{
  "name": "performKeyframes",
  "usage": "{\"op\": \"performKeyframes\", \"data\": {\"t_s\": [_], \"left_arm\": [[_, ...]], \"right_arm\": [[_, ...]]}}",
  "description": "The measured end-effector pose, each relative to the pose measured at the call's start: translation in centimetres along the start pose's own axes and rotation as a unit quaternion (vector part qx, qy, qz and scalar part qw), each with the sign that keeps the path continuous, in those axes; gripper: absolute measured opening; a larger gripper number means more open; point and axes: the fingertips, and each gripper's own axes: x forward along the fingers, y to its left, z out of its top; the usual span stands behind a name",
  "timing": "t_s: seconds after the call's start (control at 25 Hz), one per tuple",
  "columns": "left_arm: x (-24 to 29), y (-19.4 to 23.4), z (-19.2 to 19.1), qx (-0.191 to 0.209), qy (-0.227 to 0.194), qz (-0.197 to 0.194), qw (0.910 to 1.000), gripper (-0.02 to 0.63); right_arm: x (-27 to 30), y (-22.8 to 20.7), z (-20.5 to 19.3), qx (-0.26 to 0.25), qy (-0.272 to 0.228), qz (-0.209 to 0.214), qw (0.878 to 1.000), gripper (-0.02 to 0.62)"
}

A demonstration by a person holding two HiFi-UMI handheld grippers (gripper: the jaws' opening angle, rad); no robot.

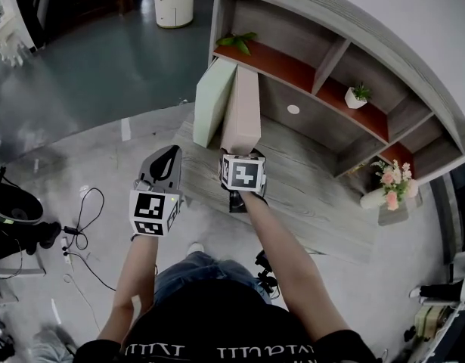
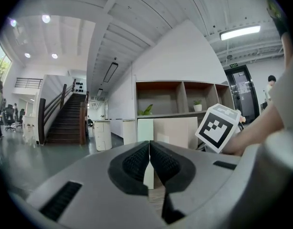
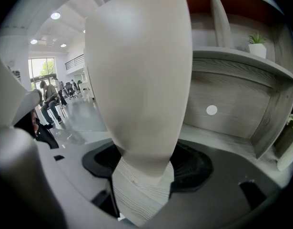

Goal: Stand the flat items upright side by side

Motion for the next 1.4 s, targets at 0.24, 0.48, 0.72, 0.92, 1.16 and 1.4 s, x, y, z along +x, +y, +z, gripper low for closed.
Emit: {"op": "performKeyframes", "data": {"t_s": [0.24, 0.48, 0.72, 0.92, 1.16, 1.4], "left_arm": [[0.0, 1.9, -0.5, -0.006, 0.003, 0.013, 0.9999, 0.014], [0.0, 3.8, -1.1, -0.016, 0.007, 0.02, 0.9996, 0.014], [0.7, 4.7, -1.5, -0.011, 0.008, 0.017, 0.9998, 0.014], [1.3, 5.4, -2.0, -0.01, 0.011, 0.016, 0.9998, 0.014], [2.1, 5.8, -2.3, -0.012, 0.011, 0.012, 0.9998, 0.014], [2.6, 5.8, -2.3, -0.014, 0.009, 0.01, 0.9998, 0.014]], "right_arm": [[1.9, 1.1, 1.7, 0.018, -0.003, 0.014, 1.0, 0.331], [3.3, 2.5, 3.0, 0.009, -0.014, 0.047, 0.999, 0.334], [4.8, 2.9, 4.0, -0.004, -0.013, 0.058, 0.998, 0.333], [5.8, 1.9, 4.9, -0.013, -0.018, 0.063, 0.998, 0.333], [6.8, 0.7, 5.9, -0.016, -0.017, 0.062, 0.998, 0.333], [7.5, 0.6, 6.2, -0.031, 0.0, 0.078, 0.997, 0.336]]}}
